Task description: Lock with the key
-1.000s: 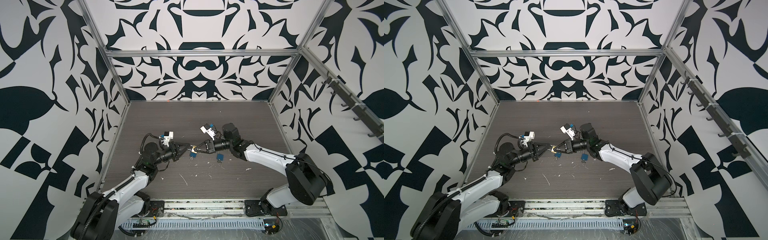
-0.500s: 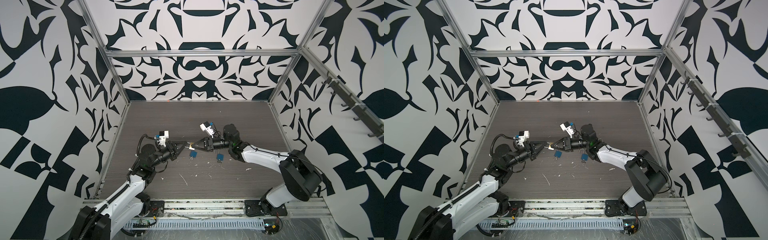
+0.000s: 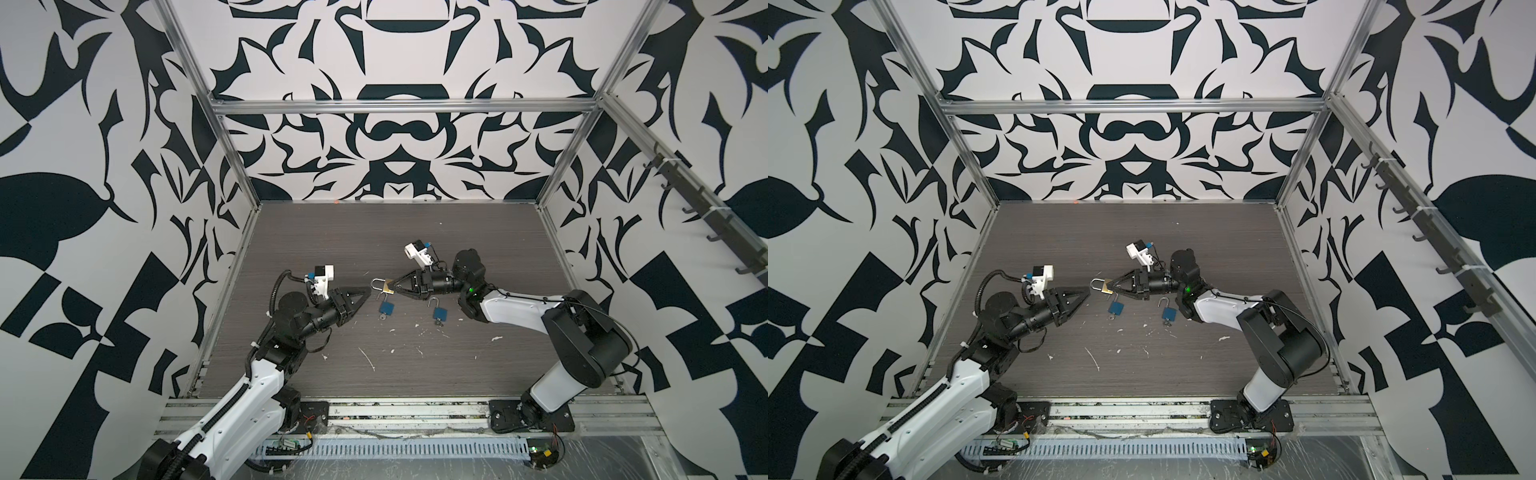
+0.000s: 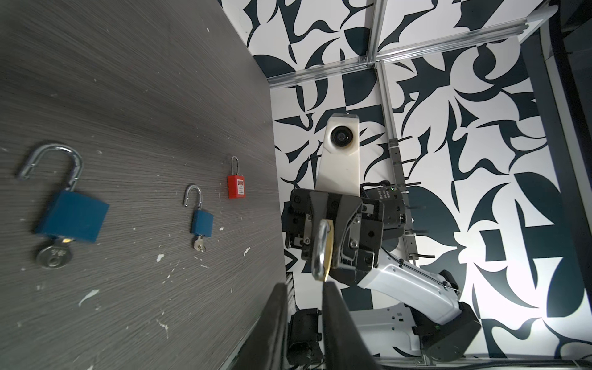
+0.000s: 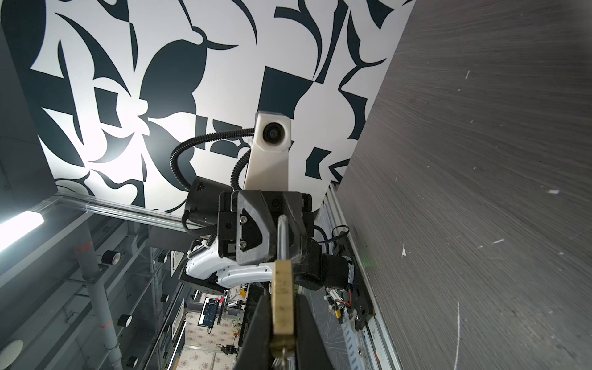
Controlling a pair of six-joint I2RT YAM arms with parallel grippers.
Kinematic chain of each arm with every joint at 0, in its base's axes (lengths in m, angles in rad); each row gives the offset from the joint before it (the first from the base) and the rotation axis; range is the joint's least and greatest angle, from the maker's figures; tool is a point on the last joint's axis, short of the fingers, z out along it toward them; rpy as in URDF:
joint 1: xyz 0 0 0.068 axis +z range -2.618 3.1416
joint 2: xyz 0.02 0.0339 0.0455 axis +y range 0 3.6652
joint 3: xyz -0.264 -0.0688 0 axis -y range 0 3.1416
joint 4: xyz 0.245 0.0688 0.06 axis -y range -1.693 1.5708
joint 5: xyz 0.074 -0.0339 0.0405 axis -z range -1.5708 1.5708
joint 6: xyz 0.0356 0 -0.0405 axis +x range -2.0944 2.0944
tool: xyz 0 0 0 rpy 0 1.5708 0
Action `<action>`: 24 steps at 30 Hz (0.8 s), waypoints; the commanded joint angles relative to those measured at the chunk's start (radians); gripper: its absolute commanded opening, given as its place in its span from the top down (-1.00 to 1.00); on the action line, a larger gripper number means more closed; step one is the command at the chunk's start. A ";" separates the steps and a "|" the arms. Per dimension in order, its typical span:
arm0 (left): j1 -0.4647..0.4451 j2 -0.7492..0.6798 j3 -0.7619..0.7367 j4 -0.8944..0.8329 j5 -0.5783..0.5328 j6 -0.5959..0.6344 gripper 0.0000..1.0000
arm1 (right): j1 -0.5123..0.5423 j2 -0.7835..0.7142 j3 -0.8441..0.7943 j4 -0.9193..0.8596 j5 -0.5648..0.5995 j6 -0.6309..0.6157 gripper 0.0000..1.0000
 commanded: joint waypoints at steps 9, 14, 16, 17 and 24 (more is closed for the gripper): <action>0.002 0.001 0.067 -0.077 0.055 0.126 -0.27 | 0.005 -0.058 0.006 -0.045 -0.106 -0.053 1.00; 0.001 0.031 0.097 -0.055 0.123 0.172 -0.08 | 0.005 -0.102 0.014 -0.178 -0.130 -0.124 1.00; 0.001 0.065 0.111 -0.026 0.177 0.182 -0.03 | 0.005 -0.122 0.024 -0.253 -0.136 -0.170 1.00; 0.002 0.081 0.121 -0.026 0.203 0.186 -0.01 | 0.005 -0.129 0.026 -0.270 -0.136 -0.180 1.00; 0.001 0.127 0.142 -0.011 0.276 0.206 0.14 | 0.006 -0.155 0.043 -0.347 -0.142 -0.222 1.00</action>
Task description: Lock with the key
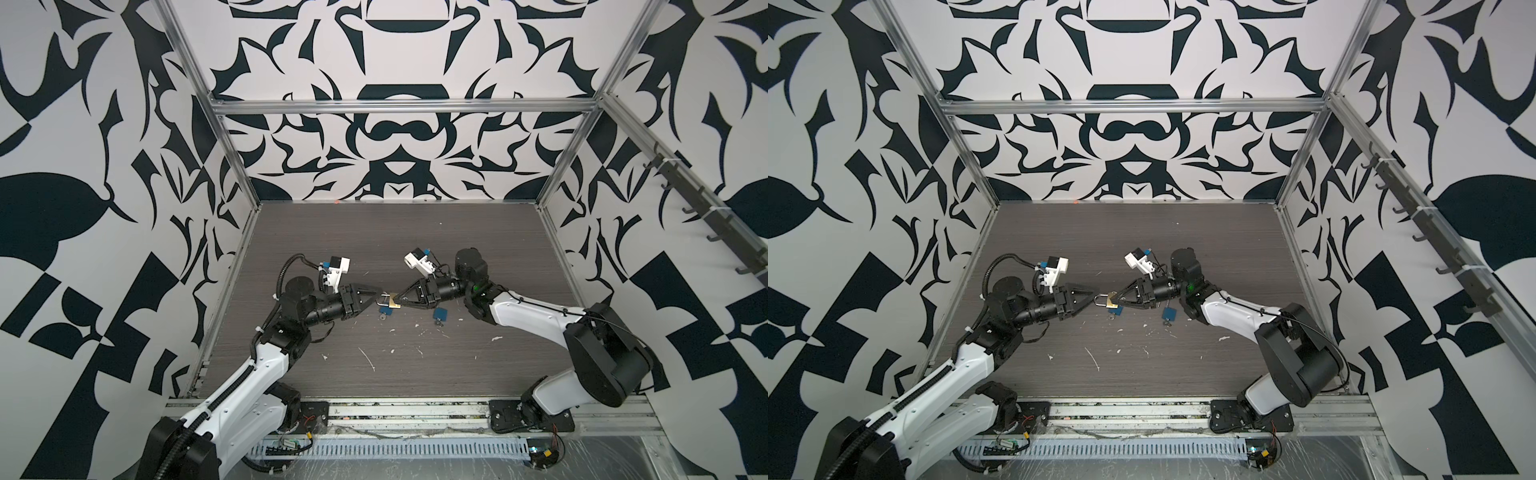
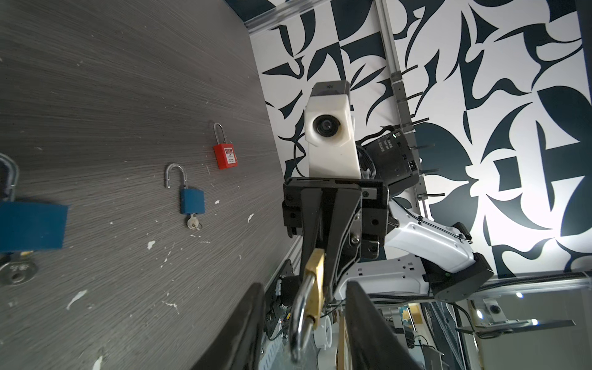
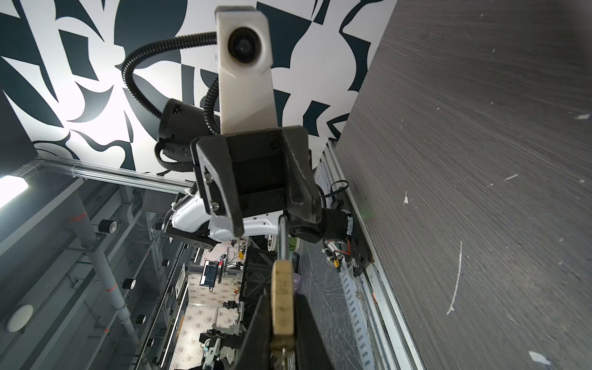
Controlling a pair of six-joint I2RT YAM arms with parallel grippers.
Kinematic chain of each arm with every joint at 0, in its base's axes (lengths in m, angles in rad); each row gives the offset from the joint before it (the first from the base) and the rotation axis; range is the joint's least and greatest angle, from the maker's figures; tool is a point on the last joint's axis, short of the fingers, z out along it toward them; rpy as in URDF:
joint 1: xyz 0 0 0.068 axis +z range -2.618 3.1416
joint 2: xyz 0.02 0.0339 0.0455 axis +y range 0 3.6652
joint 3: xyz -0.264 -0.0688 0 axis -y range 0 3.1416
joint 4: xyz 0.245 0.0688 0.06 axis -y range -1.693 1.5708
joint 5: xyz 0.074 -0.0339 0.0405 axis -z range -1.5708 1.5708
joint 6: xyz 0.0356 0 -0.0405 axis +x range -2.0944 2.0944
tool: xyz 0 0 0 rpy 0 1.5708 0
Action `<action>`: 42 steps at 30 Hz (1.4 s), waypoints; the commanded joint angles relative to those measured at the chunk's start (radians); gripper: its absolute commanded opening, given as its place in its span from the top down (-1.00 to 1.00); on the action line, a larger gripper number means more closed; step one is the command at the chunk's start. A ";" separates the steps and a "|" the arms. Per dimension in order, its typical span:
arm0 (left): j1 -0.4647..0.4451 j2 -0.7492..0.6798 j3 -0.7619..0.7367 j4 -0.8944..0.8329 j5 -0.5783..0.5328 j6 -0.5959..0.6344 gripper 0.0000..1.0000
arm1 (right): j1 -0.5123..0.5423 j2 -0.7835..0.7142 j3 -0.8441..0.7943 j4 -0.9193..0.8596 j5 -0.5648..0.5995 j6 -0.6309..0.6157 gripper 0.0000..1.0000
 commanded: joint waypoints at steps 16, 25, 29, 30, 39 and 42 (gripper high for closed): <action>0.002 0.004 -0.004 0.058 0.078 0.014 0.30 | 0.001 -0.034 0.090 -0.083 -0.013 -0.087 1.00; 0.001 0.017 -0.013 0.065 0.077 0.014 0.43 | -0.002 -0.044 0.097 -0.108 -0.013 -0.098 1.00; 0.002 0.025 -0.017 0.071 0.072 0.011 0.48 | -0.007 -0.050 0.097 -0.117 -0.010 -0.104 1.00; 0.001 0.028 -0.016 0.073 0.074 0.011 0.50 | -0.008 -0.049 0.097 -0.118 -0.012 -0.104 1.00; 0.001 0.031 -0.016 0.074 0.067 0.009 0.57 | -0.020 -0.053 0.097 -0.118 -0.006 -0.107 1.00; 0.002 0.033 -0.016 0.072 0.066 0.008 0.58 | -0.021 -0.054 0.095 -0.118 -0.004 -0.105 1.00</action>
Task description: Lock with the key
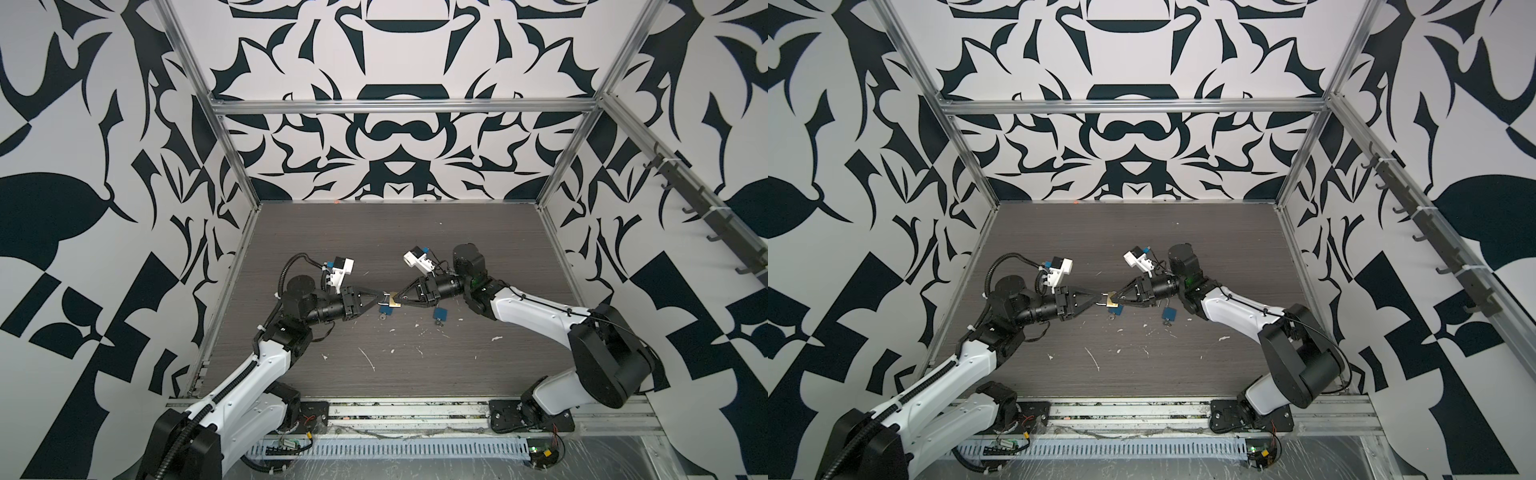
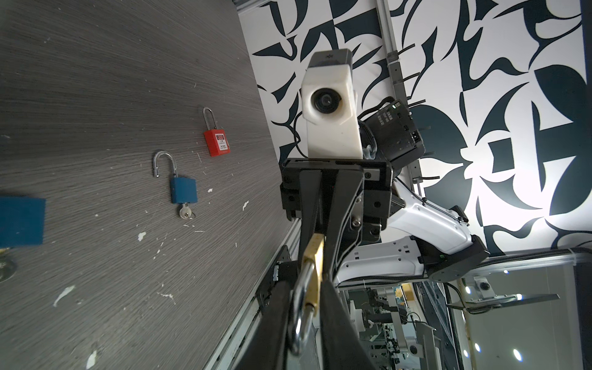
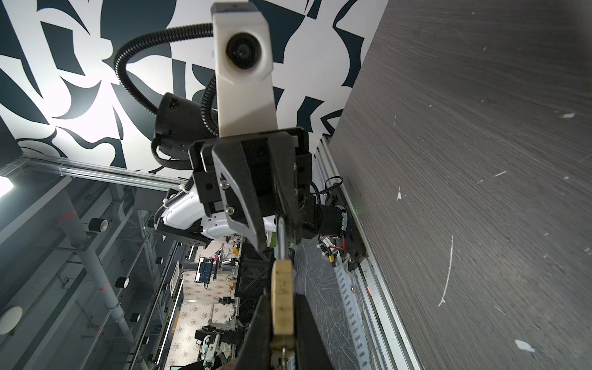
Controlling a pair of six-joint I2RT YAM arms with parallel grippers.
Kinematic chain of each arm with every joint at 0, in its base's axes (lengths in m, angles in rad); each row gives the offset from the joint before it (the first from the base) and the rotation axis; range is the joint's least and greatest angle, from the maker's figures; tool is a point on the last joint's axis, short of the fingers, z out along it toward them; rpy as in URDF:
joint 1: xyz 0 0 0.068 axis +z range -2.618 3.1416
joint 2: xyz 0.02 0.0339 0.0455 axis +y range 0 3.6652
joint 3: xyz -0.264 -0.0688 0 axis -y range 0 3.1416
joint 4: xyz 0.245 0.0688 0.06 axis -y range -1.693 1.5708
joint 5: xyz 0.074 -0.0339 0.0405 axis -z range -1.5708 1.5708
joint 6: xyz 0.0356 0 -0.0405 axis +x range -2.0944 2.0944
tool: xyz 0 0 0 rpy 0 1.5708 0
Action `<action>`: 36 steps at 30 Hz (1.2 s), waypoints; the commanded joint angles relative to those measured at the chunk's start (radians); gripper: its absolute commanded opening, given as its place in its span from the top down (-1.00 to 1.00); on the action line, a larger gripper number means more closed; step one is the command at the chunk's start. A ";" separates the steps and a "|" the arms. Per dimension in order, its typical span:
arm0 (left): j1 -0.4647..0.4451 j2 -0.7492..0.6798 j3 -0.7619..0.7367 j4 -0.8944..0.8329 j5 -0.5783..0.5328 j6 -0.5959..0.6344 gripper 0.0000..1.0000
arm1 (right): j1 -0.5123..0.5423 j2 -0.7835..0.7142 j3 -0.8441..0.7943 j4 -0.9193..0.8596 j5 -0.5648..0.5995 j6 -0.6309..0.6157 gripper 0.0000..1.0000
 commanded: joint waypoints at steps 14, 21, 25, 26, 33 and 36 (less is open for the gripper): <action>0.002 0.014 -0.017 0.039 0.003 0.006 0.97 | -0.008 -0.041 0.037 0.031 0.012 -0.015 1.00; 0.001 0.025 -0.035 0.100 -0.007 -0.037 1.00 | -0.006 -0.038 0.011 0.088 0.049 0.005 1.00; 0.001 0.051 -0.045 0.180 0.010 -0.088 1.00 | -0.006 -0.038 0.004 0.078 0.079 -0.040 1.00; 0.001 0.052 -0.045 0.181 0.011 -0.087 1.00 | -0.004 -0.035 0.003 0.077 0.083 -0.048 1.00; 0.001 0.043 -0.049 0.178 0.009 -0.086 1.00 | 0.011 -0.013 0.007 0.094 0.105 -0.061 1.00; -0.001 0.043 -0.051 0.174 0.007 -0.083 1.00 | 0.014 -0.008 0.013 0.096 0.108 -0.061 1.00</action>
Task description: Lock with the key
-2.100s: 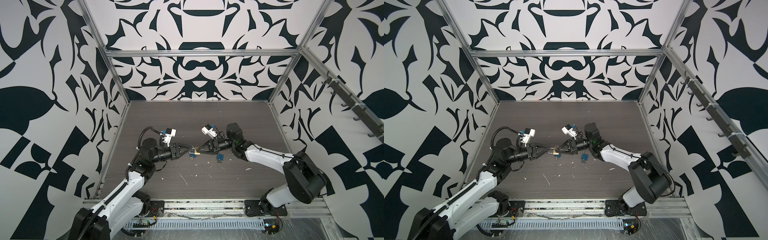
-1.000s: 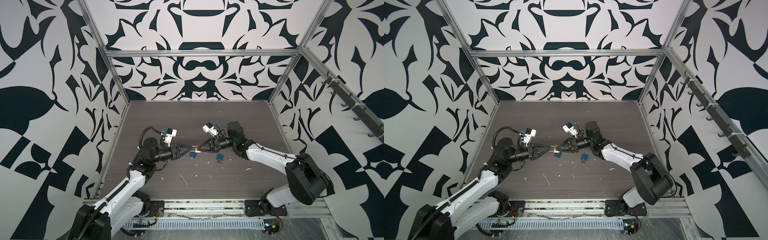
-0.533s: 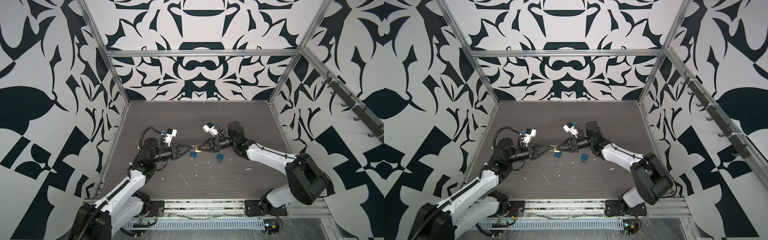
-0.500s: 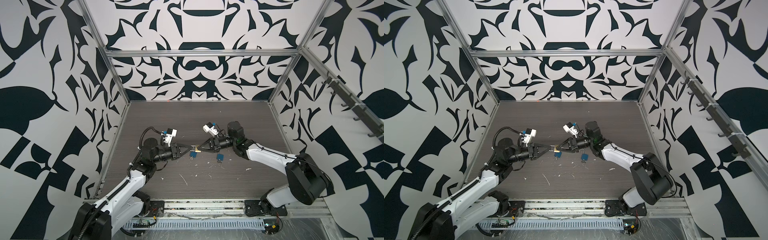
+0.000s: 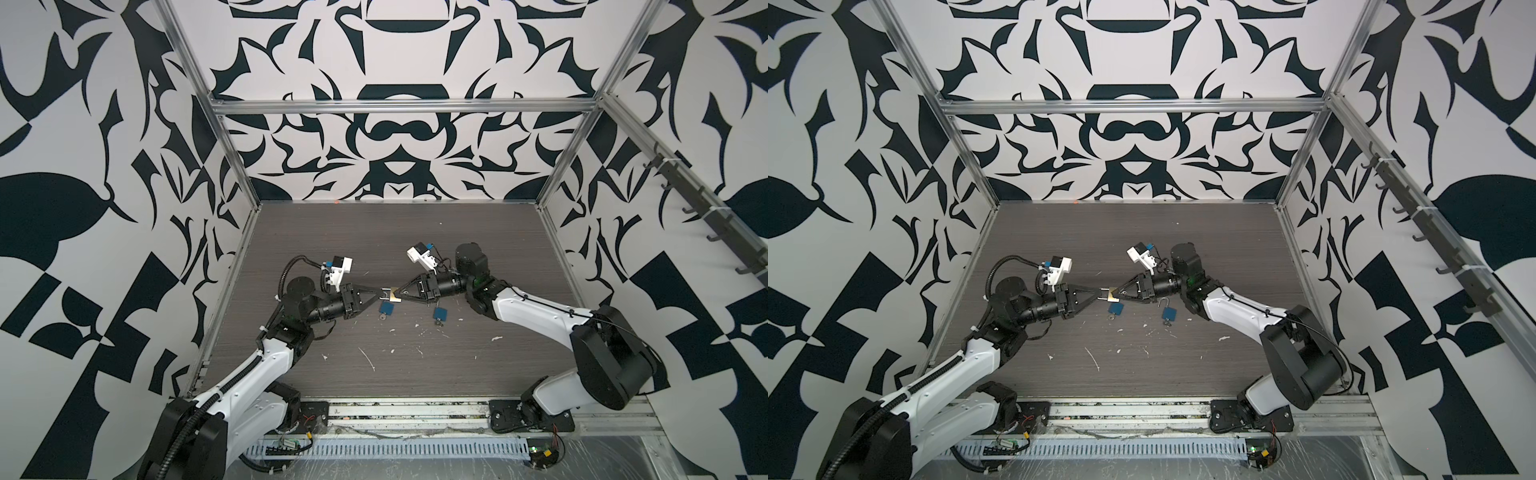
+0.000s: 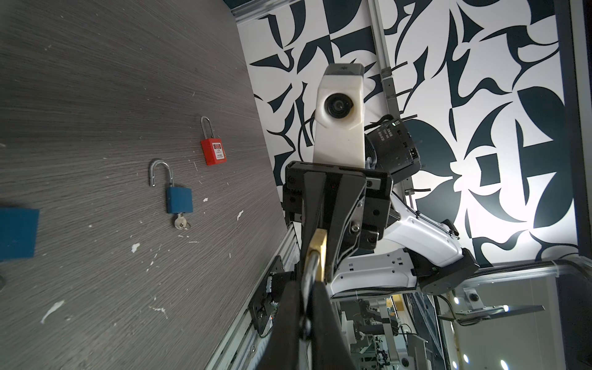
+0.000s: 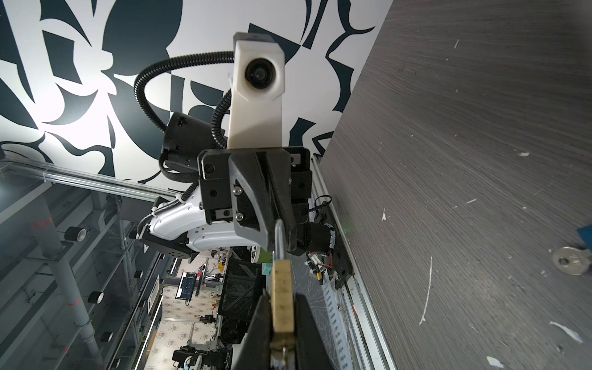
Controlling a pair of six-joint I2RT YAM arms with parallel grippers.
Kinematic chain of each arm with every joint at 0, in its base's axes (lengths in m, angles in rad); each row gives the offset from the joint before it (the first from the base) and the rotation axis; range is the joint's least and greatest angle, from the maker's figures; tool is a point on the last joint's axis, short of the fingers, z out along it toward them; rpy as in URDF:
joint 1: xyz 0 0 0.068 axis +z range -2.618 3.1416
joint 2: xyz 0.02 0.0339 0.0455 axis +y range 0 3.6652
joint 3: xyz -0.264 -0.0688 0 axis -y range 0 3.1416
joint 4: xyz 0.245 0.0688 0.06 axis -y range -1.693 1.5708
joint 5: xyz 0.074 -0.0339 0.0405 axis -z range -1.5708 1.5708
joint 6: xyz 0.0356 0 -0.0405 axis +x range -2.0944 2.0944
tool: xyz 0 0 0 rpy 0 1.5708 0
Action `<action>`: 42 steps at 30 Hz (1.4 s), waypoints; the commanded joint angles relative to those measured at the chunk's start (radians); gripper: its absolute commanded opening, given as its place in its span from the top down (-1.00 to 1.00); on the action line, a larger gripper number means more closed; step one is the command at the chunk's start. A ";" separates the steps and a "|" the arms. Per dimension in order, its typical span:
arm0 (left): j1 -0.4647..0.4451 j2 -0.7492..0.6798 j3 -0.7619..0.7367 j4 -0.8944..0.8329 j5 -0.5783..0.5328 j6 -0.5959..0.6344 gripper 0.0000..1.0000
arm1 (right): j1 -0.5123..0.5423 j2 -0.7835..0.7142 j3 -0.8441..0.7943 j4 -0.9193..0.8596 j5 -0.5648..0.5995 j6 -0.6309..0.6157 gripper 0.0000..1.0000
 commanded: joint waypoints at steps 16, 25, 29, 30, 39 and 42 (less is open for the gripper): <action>-0.044 -0.008 -0.020 0.011 0.007 0.051 1.00 | 0.036 0.018 0.046 0.086 0.053 -0.008 1.00; -0.075 -0.002 -0.009 0.011 0.000 0.065 1.00 | 0.053 0.049 0.082 0.080 0.070 -0.013 1.00; -0.089 0.002 -0.009 0.025 -0.005 0.062 1.00 | 0.061 0.064 0.105 0.064 0.084 -0.027 1.00; -0.093 0.004 -0.007 0.026 -0.005 0.064 1.00 | 0.063 0.070 0.112 0.062 0.085 -0.029 1.00; -0.125 0.024 -0.003 0.068 -0.010 0.056 1.00 | 0.095 0.122 0.160 0.058 0.110 -0.045 1.00; -0.127 0.041 -0.007 0.125 0.001 0.030 1.00 | 0.099 0.127 0.164 0.046 0.134 -0.064 1.00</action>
